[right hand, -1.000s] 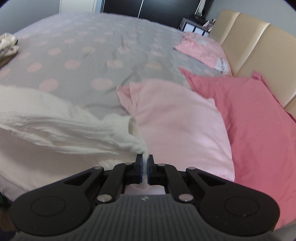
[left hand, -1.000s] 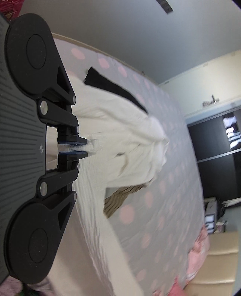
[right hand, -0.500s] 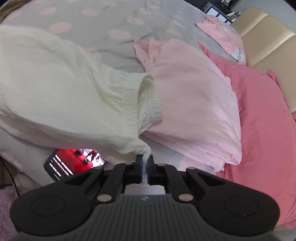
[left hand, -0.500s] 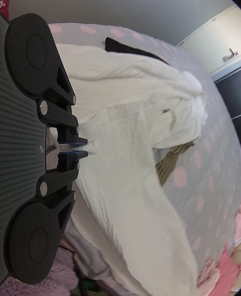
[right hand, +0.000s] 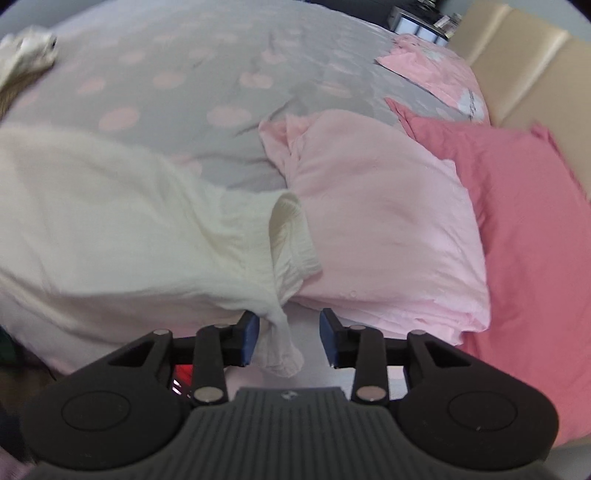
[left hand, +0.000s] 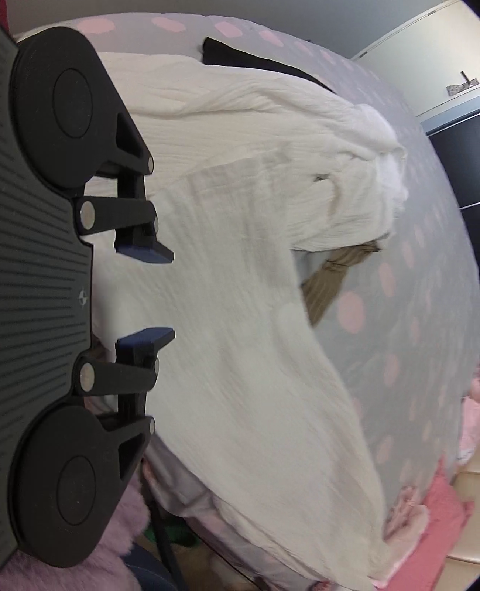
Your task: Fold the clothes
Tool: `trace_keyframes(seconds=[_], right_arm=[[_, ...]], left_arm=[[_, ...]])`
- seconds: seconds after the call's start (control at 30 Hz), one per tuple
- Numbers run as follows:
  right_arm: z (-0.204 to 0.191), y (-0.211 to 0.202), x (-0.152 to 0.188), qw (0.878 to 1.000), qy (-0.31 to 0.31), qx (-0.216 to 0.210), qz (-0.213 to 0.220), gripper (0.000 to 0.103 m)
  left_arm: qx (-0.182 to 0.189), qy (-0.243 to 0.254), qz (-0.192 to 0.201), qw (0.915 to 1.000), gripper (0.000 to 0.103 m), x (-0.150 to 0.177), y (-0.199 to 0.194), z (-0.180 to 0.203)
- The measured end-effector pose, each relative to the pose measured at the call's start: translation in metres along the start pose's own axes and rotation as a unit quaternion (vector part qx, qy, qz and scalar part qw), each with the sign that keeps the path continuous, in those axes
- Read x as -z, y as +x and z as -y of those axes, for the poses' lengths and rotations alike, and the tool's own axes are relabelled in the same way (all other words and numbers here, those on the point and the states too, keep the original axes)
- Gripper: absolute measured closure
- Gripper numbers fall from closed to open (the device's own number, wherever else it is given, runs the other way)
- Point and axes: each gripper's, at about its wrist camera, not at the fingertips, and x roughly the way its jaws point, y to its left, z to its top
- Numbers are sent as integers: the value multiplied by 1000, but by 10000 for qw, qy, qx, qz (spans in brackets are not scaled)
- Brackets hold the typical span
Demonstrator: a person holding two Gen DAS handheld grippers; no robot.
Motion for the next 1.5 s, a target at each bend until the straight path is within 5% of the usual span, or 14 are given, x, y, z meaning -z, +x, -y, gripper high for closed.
trace_keyframes(seconds=[0.2,0.33,0.53,0.73,0.97,1.1,1.23,1.33,1.4,1.5], right_arm=[[11,-9,-9,9963,319,-794,50,50],[5,-10,-3,9978,-258,-537,-292,50],[35,14,12,9924,997,-641,-317,50],[38,47,19,9829,1657,-798,103,51],[0,49,-2,9924,442,-715,900,63],[8,71,-8,9921,630,-799,739,62],[8,86,-3,9872,649,-1388,435,62],[9,95,4,9890,595,-1336,202,64],[16,97,7,9870,892,-1331,141,77],[16,87,2,9831,980,-1491,406,80]], left_arm=[[95,-53,541,9985,60,-36,-14,7],[52,193,835,9963,59,-65,-11,26],[235,525,1135,9919,59,-110,16,64],[457,589,1134,9907,59,-138,50,88],[455,688,964,9919,59,-150,67,101],[431,638,902,9929,59,-154,73,105],[411,828,749,9929,59,-155,80,113],[381,942,614,9929,59,-154,86,117],[366,1002,564,9927,59,-154,88,119],[354,1075,545,9921,59,-152,88,120]])
